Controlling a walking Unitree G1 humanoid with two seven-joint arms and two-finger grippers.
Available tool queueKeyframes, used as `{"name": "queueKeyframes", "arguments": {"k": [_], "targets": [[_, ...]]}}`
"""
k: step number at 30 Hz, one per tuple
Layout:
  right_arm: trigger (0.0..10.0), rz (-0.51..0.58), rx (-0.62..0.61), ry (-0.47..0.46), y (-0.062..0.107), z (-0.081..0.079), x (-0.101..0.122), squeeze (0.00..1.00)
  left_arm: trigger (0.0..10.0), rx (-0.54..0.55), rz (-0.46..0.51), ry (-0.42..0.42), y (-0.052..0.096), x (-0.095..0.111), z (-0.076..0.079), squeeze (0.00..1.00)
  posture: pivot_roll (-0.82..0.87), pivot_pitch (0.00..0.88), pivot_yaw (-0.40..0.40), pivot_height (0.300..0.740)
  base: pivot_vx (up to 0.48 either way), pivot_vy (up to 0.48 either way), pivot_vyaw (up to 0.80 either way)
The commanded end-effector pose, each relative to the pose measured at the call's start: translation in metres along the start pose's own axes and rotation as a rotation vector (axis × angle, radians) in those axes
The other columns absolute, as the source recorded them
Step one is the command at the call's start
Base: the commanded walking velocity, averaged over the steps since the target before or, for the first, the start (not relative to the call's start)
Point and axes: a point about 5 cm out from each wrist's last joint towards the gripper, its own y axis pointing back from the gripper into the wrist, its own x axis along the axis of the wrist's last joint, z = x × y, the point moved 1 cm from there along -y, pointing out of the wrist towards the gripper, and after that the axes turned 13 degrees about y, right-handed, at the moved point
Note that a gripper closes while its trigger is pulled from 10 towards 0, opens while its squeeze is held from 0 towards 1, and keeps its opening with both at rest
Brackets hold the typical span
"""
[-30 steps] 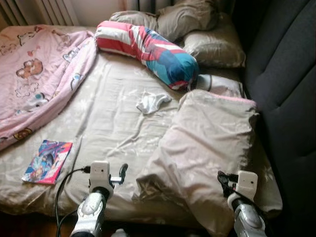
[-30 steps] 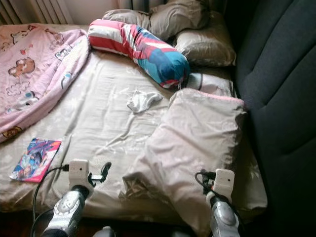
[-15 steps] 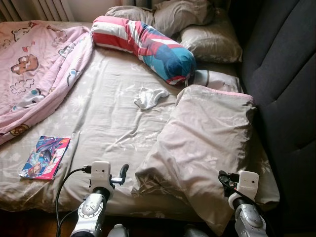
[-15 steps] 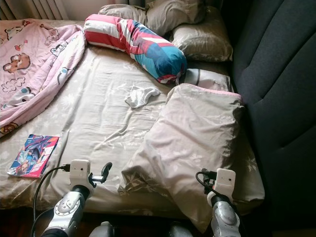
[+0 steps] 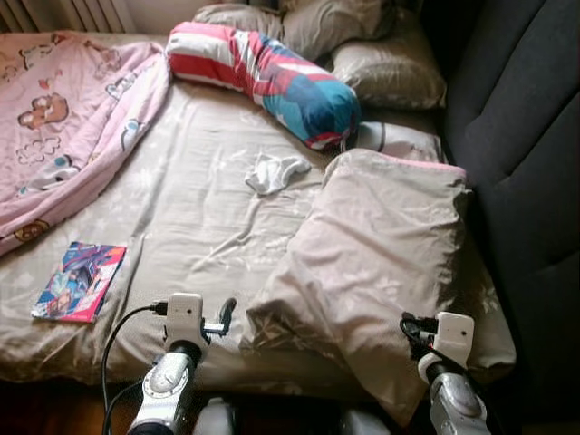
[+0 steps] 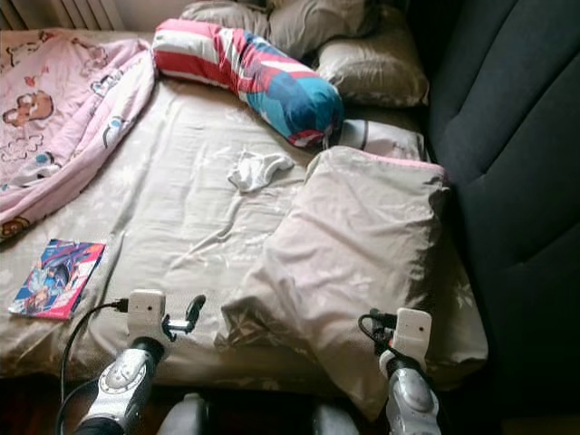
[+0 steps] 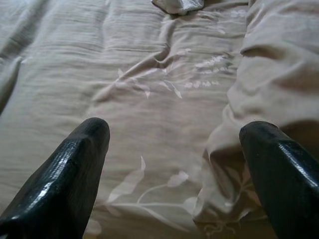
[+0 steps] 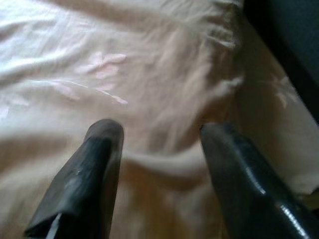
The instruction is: Clean up the room
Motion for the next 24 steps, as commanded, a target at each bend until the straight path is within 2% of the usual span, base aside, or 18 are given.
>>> {"name": "queueKeyframes", "arguments": {"k": [1,10,14,16,24], "targets": [[10.0,-0.006,-0.008,-0.002,0.002,0.003,-0.003,0.00,10.0,0.002,-0.028,-0.005,0.004,-0.007,-0.001,0.00,0.04,0.191,-0.047,0.646,0.266,0.000,0.00],[10.0,-0.011,-0.013,-0.011,0.001,0.003,-0.002,0.00,10.0,0.010,-0.022,-0.003,0.003,-0.006,-0.002,0.00,0.05,0.191,-0.049,0.646,0.325,0.000,0.00],[10.0,0.001,-0.013,-0.018,-0.001,0.003,0.001,0.00,10.0,0.012,-0.017,-0.002,0.003,-0.005,-0.003,0.00,0.05,0.191,-0.048,0.646,0.338,0.000,-0.66],[10.0,0.018,-0.018,-0.020,-0.001,0.003,0.003,0.00,10.0,0.011,-0.016,-0.004,0.002,-0.004,-0.003,0.00,0.05,0.193,-0.047,0.646,0.274,0.000,0.00],[10.0,0.028,-0.024,-0.051,-0.004,0.004,0.008,0.00,10.0,0.008,-0.018,-0.010,0.003,-0.004,-0.004,0.00,0.05,0.196,-0.042,0.646,0.000,0.000,0.00]]}}
